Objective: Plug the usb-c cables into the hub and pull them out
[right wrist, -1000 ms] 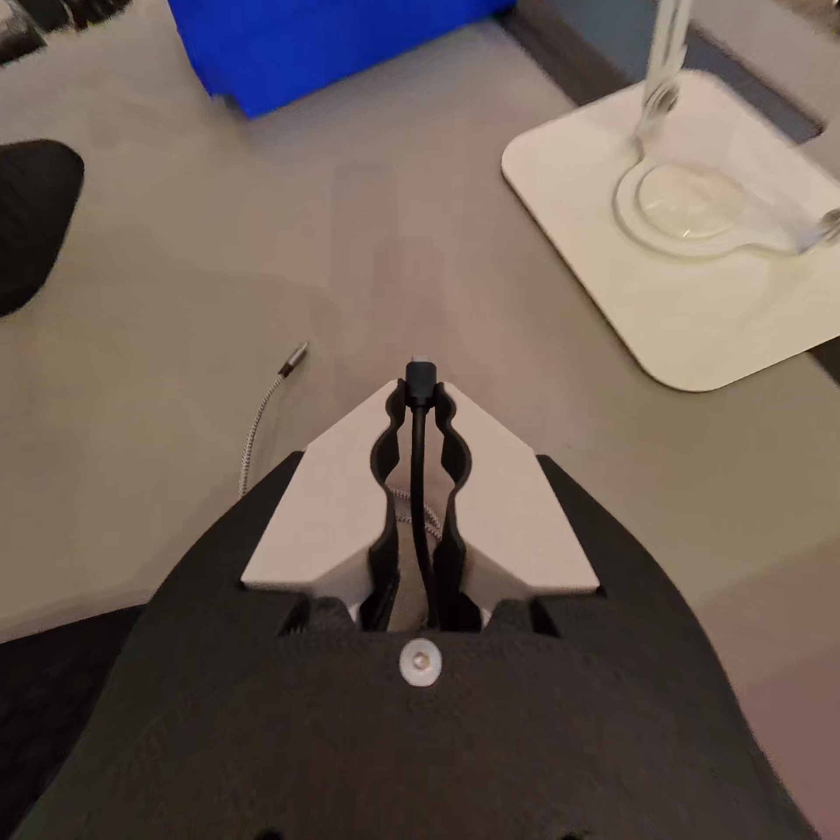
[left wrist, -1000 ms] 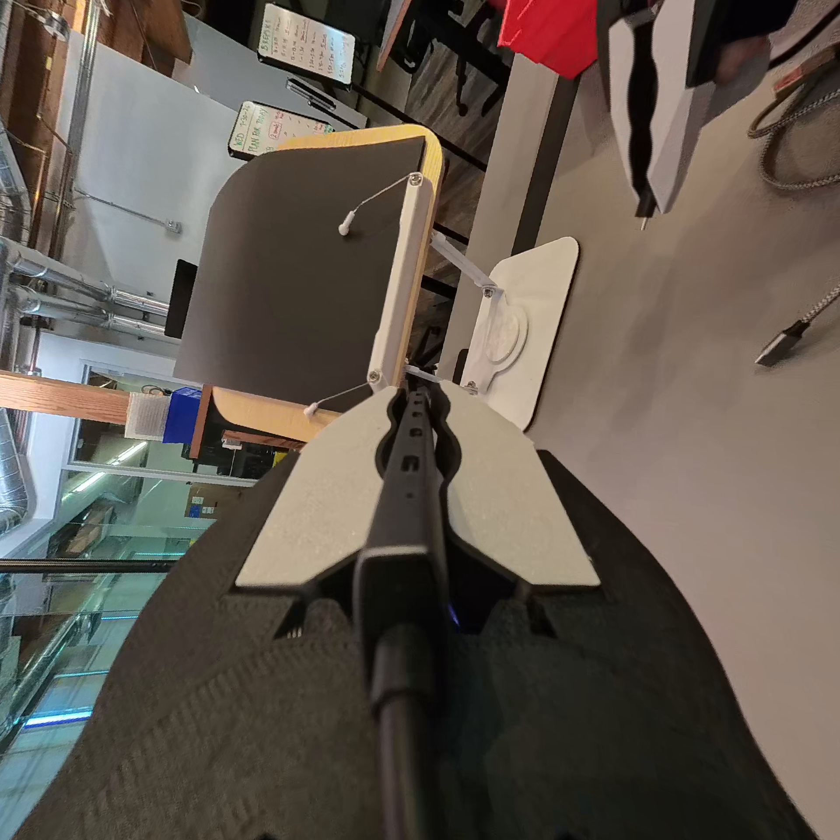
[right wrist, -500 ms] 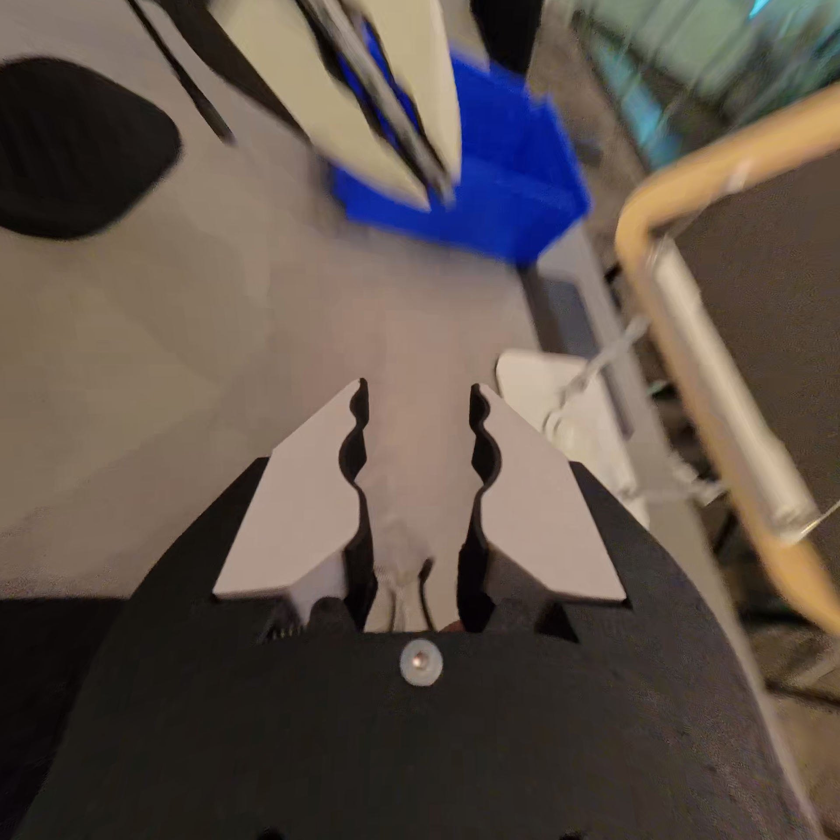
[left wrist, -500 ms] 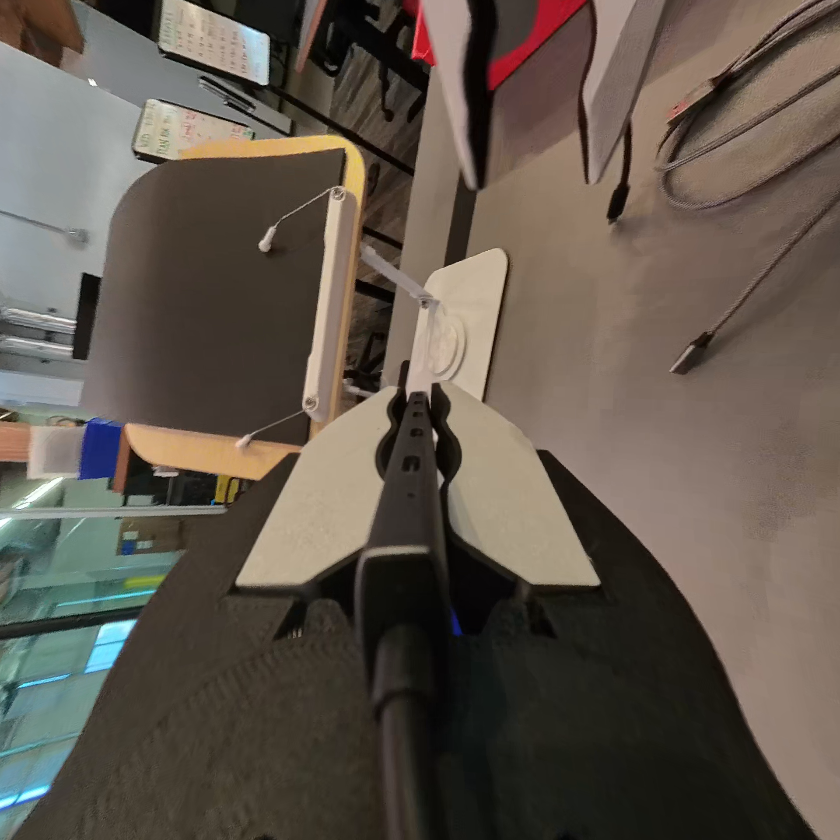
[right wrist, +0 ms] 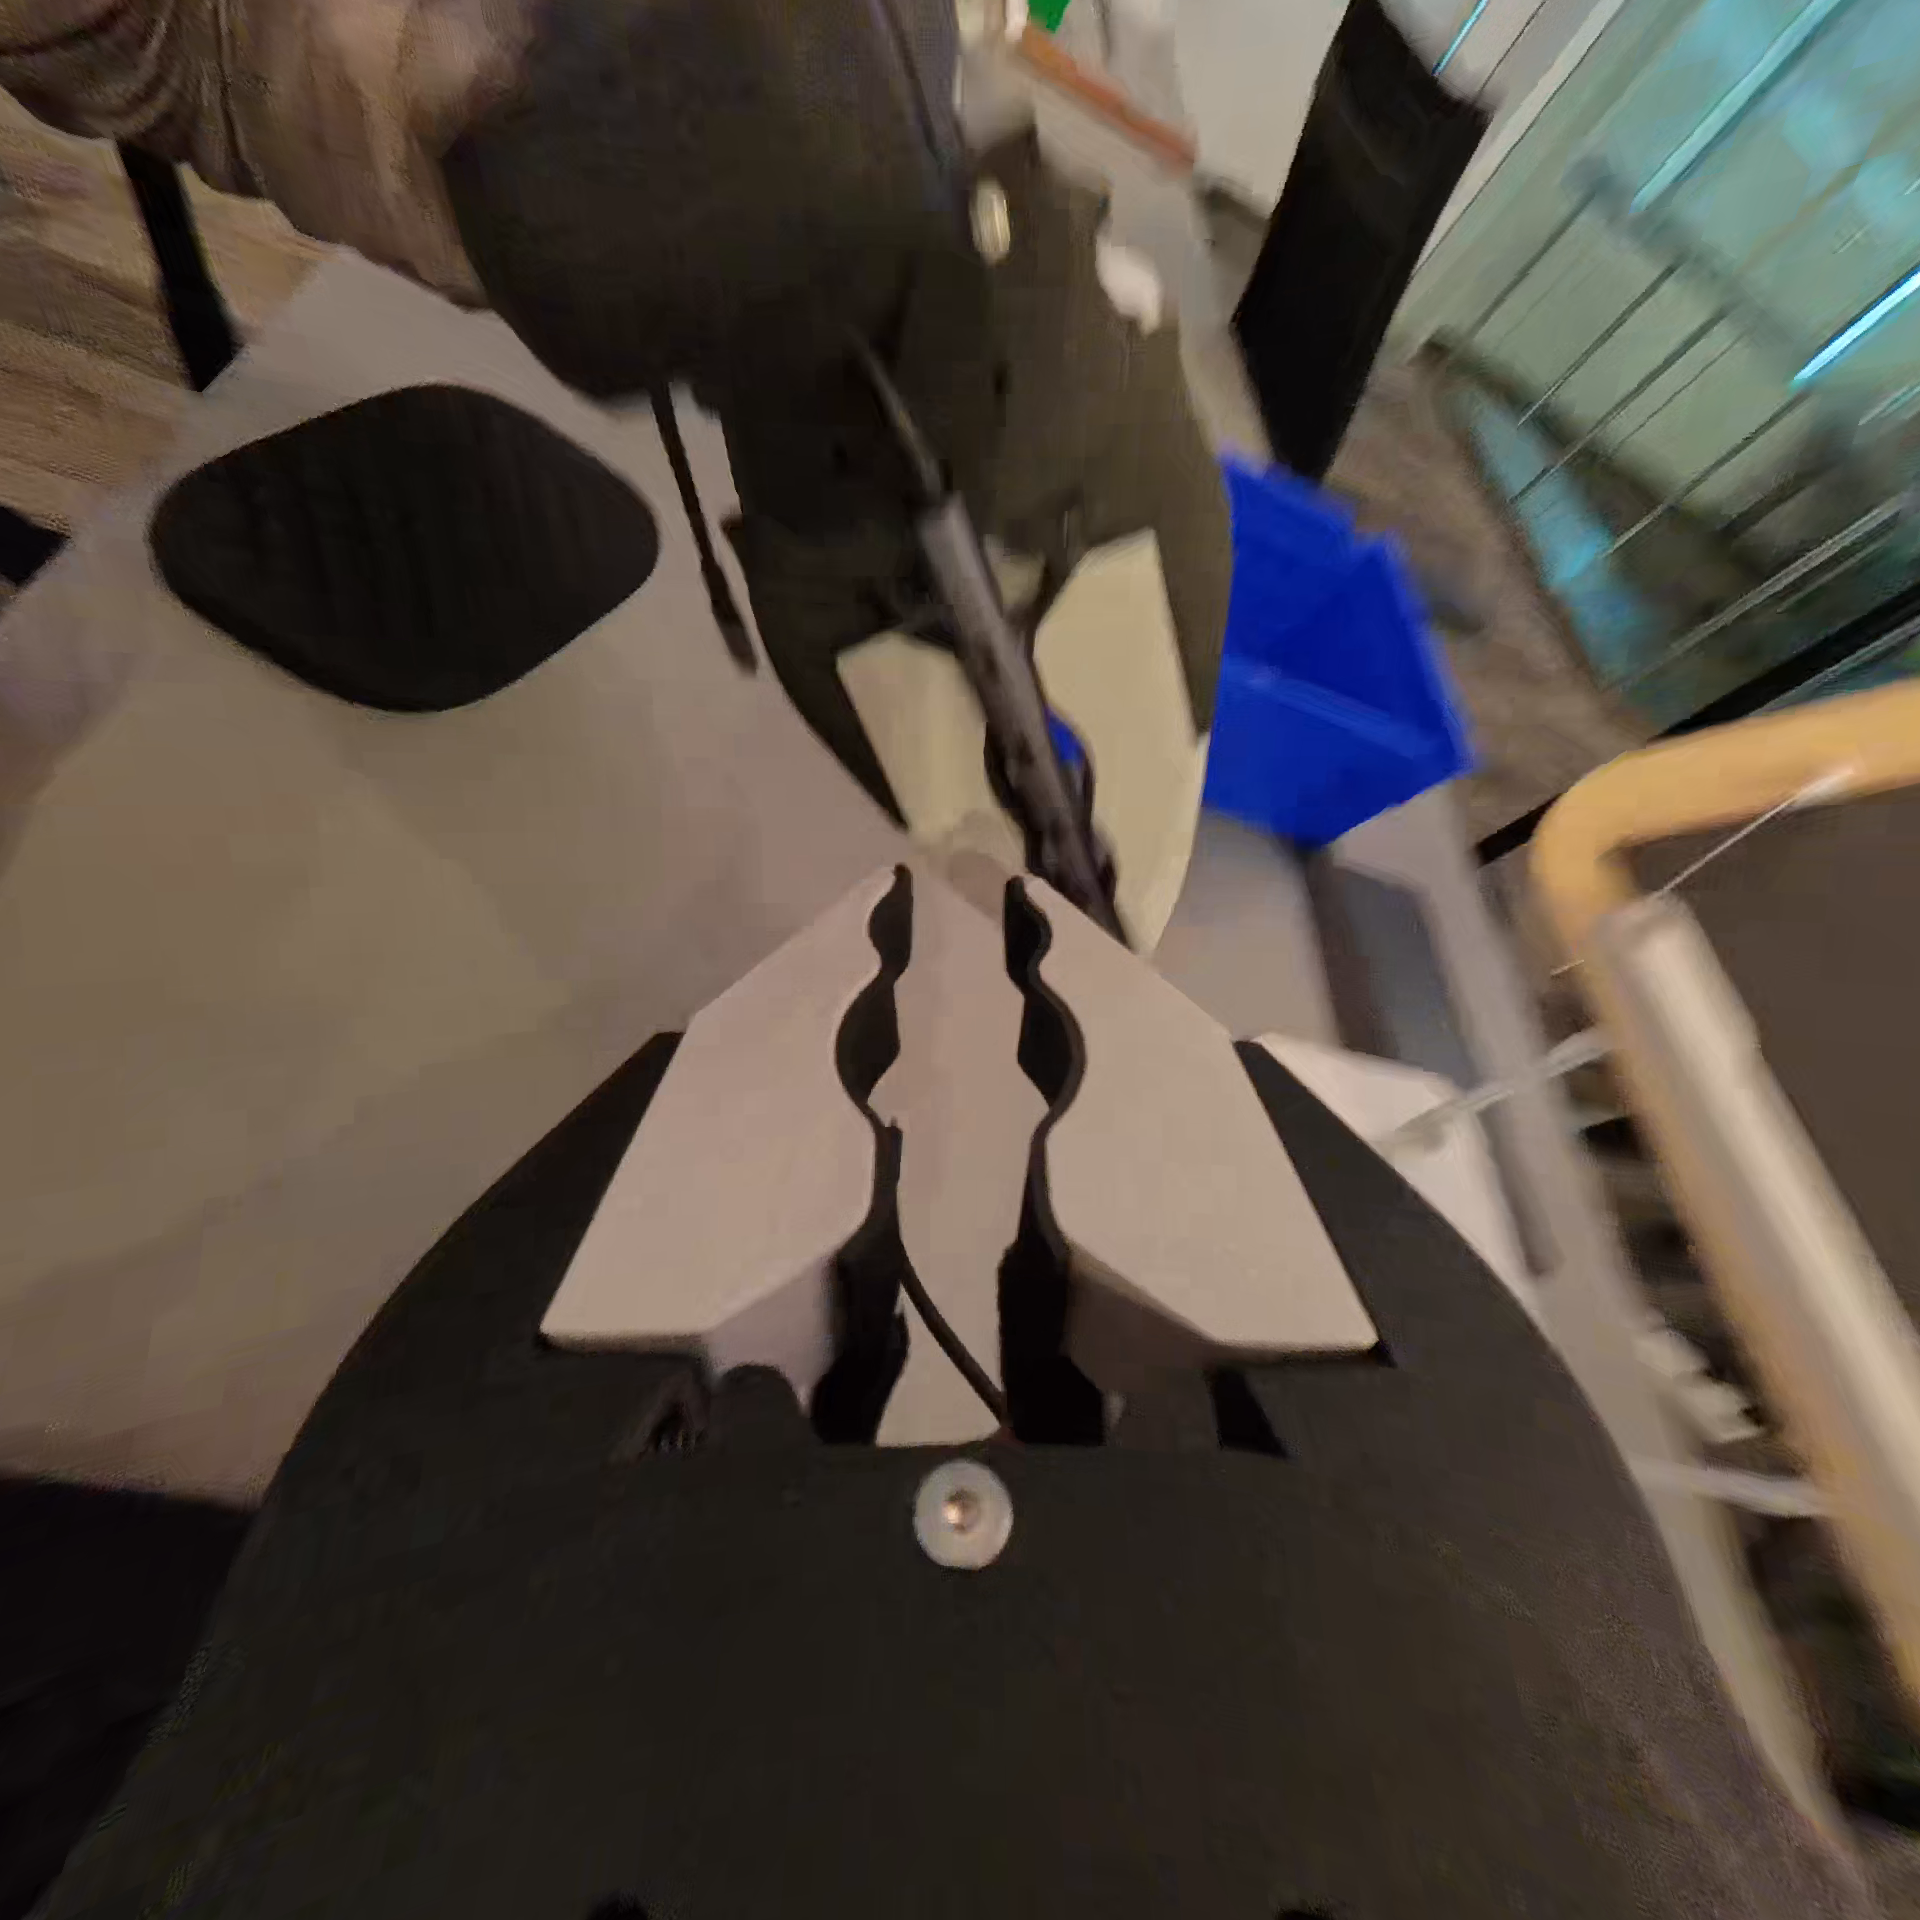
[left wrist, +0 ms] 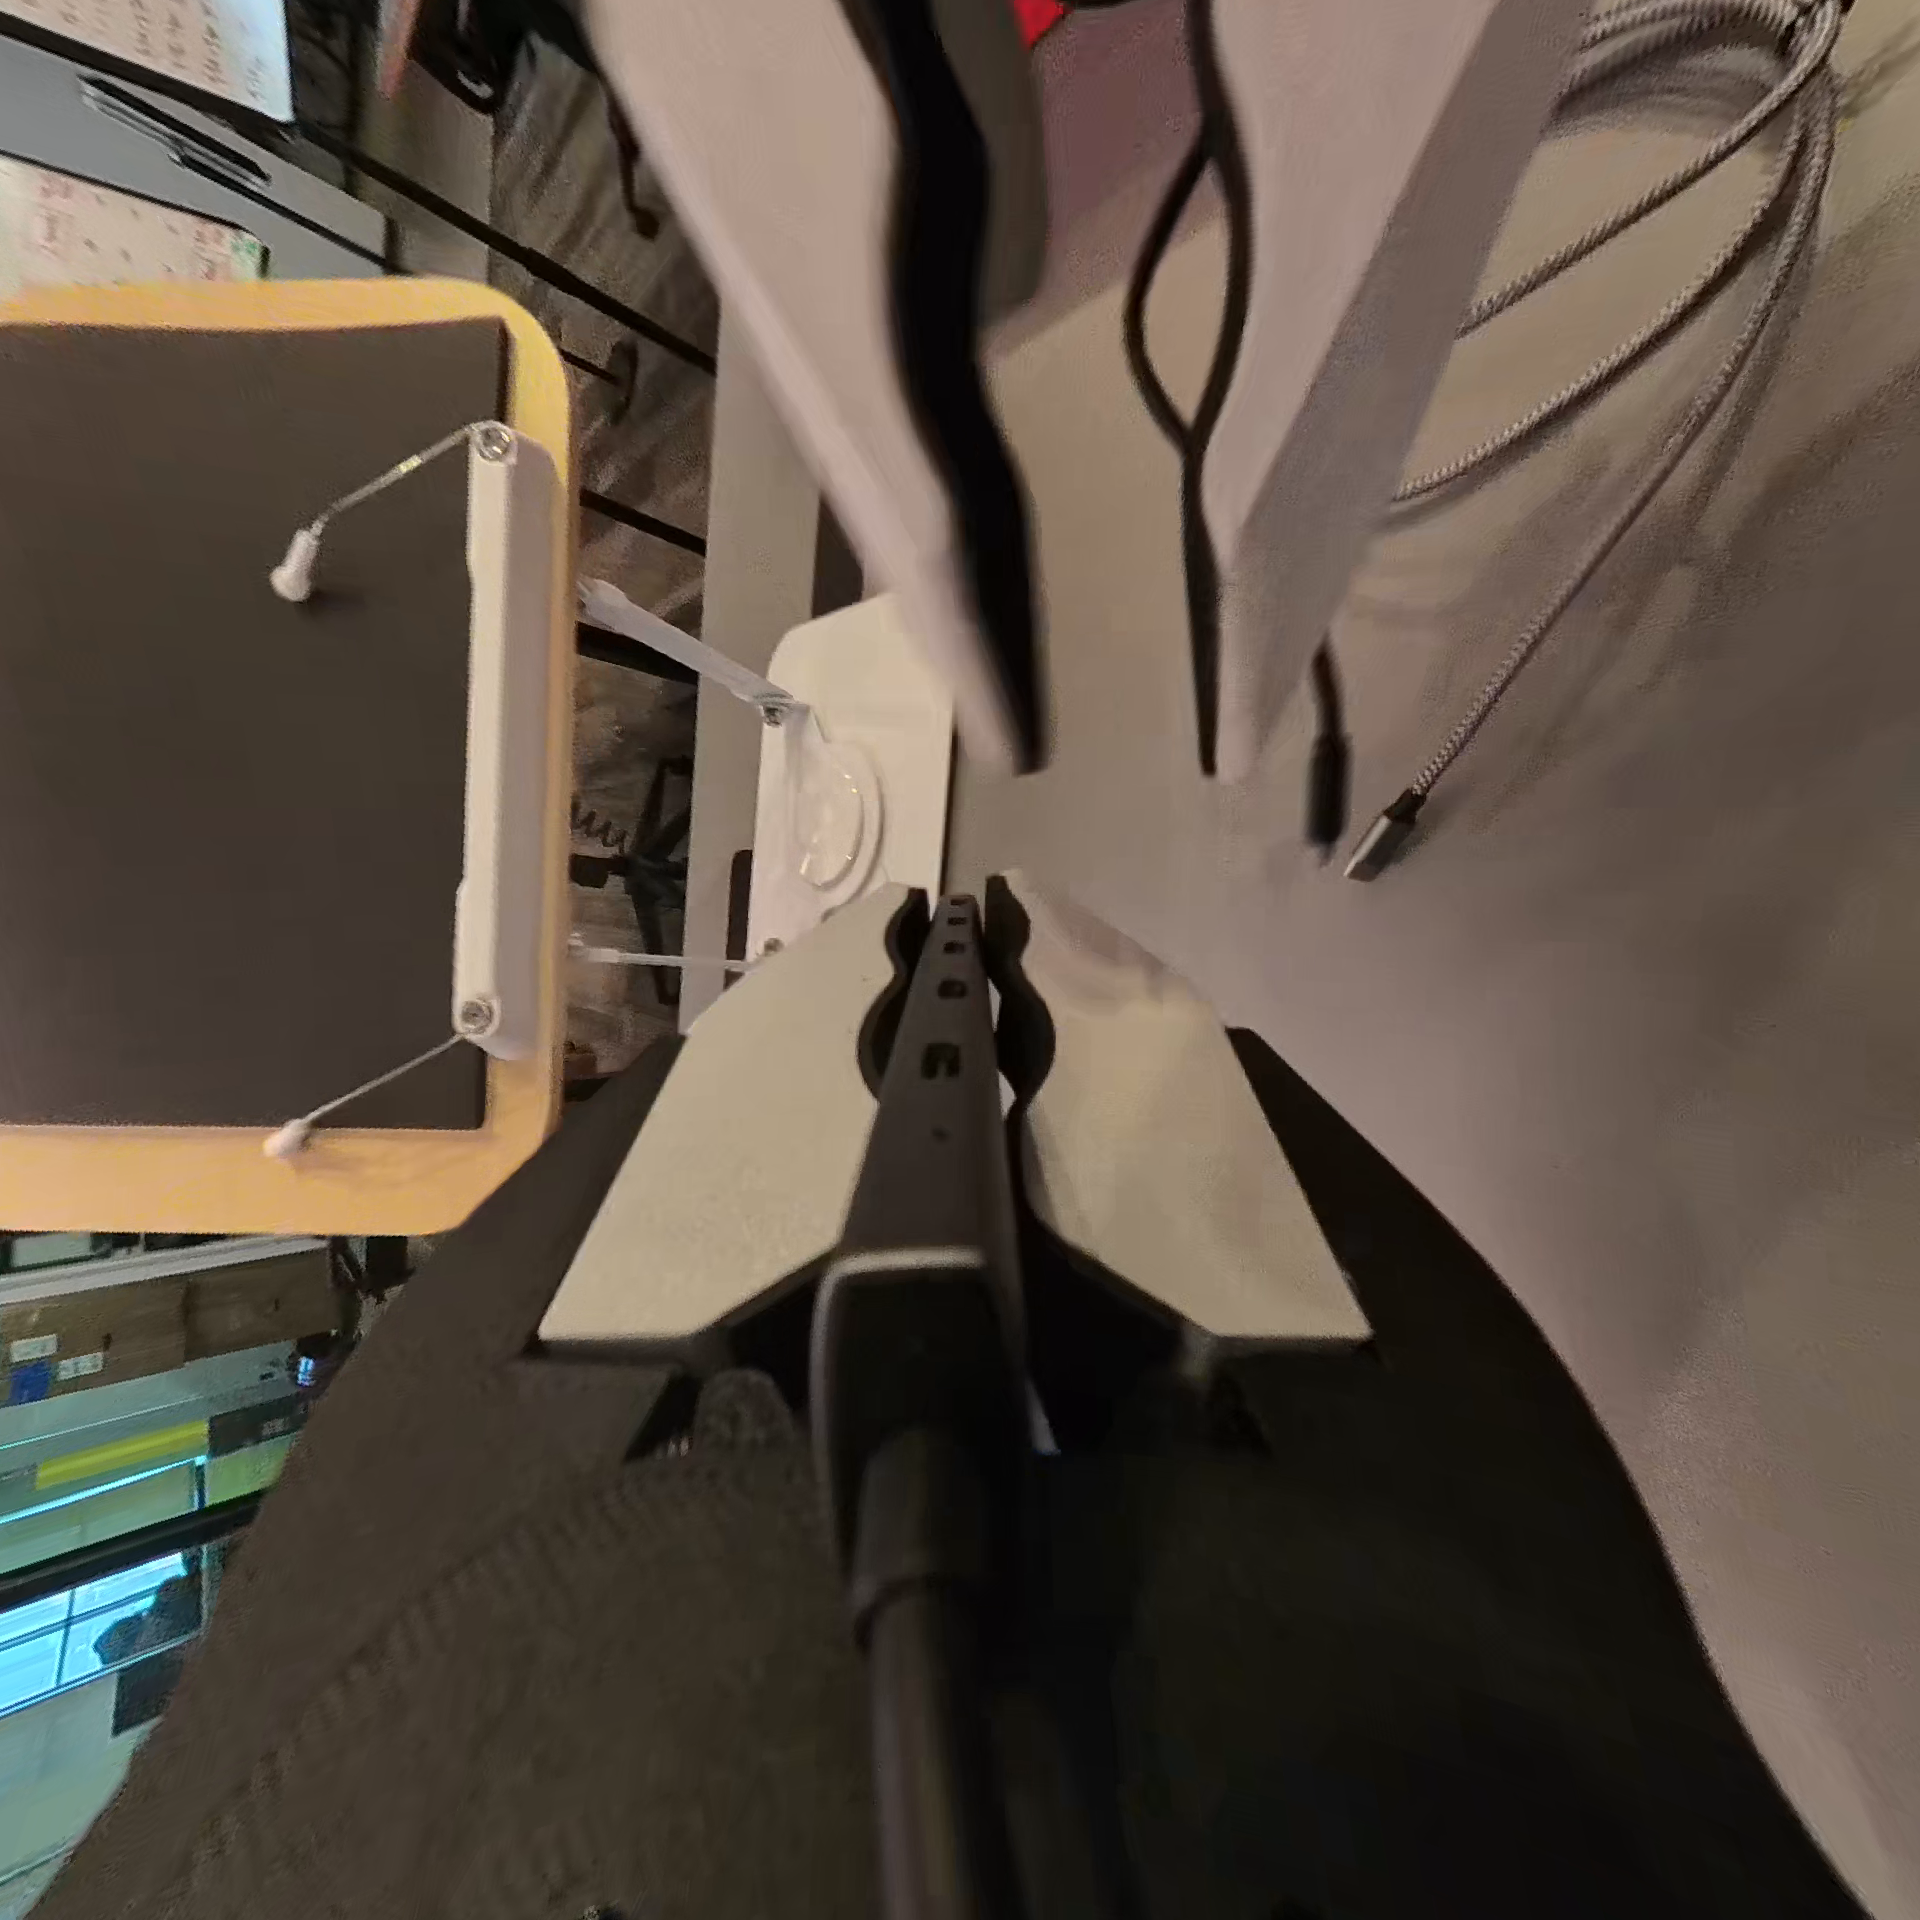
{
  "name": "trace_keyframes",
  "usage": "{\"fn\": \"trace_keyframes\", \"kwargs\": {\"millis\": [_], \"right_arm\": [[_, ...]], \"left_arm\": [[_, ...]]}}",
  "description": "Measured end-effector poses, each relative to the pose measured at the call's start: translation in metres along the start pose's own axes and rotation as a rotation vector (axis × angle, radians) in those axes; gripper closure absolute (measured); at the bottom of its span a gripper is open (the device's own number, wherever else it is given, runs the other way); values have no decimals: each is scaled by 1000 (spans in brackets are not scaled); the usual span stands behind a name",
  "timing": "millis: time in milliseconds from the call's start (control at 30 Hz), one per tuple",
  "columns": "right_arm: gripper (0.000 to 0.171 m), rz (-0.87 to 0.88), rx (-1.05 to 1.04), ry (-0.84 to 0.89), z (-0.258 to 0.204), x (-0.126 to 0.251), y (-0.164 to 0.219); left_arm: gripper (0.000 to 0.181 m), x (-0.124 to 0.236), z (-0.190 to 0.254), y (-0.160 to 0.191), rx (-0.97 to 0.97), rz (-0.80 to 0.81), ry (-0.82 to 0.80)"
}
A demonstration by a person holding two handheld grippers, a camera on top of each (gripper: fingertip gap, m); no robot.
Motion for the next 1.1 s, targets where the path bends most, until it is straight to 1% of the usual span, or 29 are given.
{"fn": "trace_keyframes", "kwargs": {"millis": [33,67,100,133,167,200,233,267,300,333,367,400,433,467,500,533,567,600,633,667,700,733,767,833,900,967,1000,1033,1100], "right_arm": [[153,-26,-79,-67,0,-6,13],[152,-8,-162,-100,3,-8,22],[151,52,-239,-116,7,-9,27],[108,141,-344,-132,14,-8,28],[87,222,-467,-184,21,-6,28],[83,278,-544,-228,27,-2,28],[75,333,-551,-221,33,3,28],[62,367,-522,-194,37,7,28],[34,378,-513,-152,41,9,28],[23,404,-504,-121,44,11,28],[22,453,-460,-93,45,15,27],[14,526,-379,-53,42,20,22],[12,588,-323,0,40,25,18],[12,639,-335,16,41,31,16],[14,681,-385,21,45,36,18],[20,727,-451,59,52,41,24],[24,779,-547,93,60,45,34],[22,836,-648,93,68,47,46],[23,874,-697,104,72,52,56],[14,891,-656,166,73,58,58],[12,875,-572,253,70,65,55],[12,845,-519,293,66,67,53],[12,803,-517,290,63,62,55],[12,825,-580,288,60,54,62],[12,890,-692,269,60,51,70],[12,940,-765,265,59,48,77],[17,943,-786,256,58,46,79],[13,942,-795,251,56,44,80],[12,933,-792,237,49,40,79]], "left_arm": [[170,-3,2,2,-1,-11,5],[170,-6,3,5,-7,-24,6],[169,-8,5,6,-8,-30,9],[169,-9,6,7,-1,-26,19],[169,-10,6,7,7,-23,25],[170,-11,6,8,8,-27,24],[170,-12,5,8,11,-29,25],[170,-12,4,8,20,-23,29],[170,-12,3,8,28,-18,35],[170,-12,3,8,31,-19,36],[170,-12,2,8,36,-15,38],[170,-12,1,7,44,-10,47],[170,-12,1,7,49,-6,53],[170,-12,1,7,51,-3,61],[170,-11,1,6,56,7,67],[169,-10,2,5,62,16,73],[169,-9,3,3,65,24,82],[169,-7,4,-1,67,40,88],[169,-4,5,-6,66,56,94],[170,0,8,-11,58,72,102],[170,4,10,-18,52,94,108],[170,8,12,-26,56,117,116],[170,12,15,-36,66,149,140],[170,15,25,-61,80,224,187],[170,8,40,-84,51,251,217],[170,-7,59,-102,14,251,246],[170,-18,66,-106,-7,230,248],[170,-30,73,-107,-13,207,261],[170,-49,89,-109,14,195,351]]}}
Point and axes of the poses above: each gripper's, where its closed fingertips meet, x back along the fingers, y out of its underside, z = x × y across the jaws, the point moved 7 cm from there along x, back along the fingers, and after that the axes turned 7 degrees about -z, right-handed, at the moved point
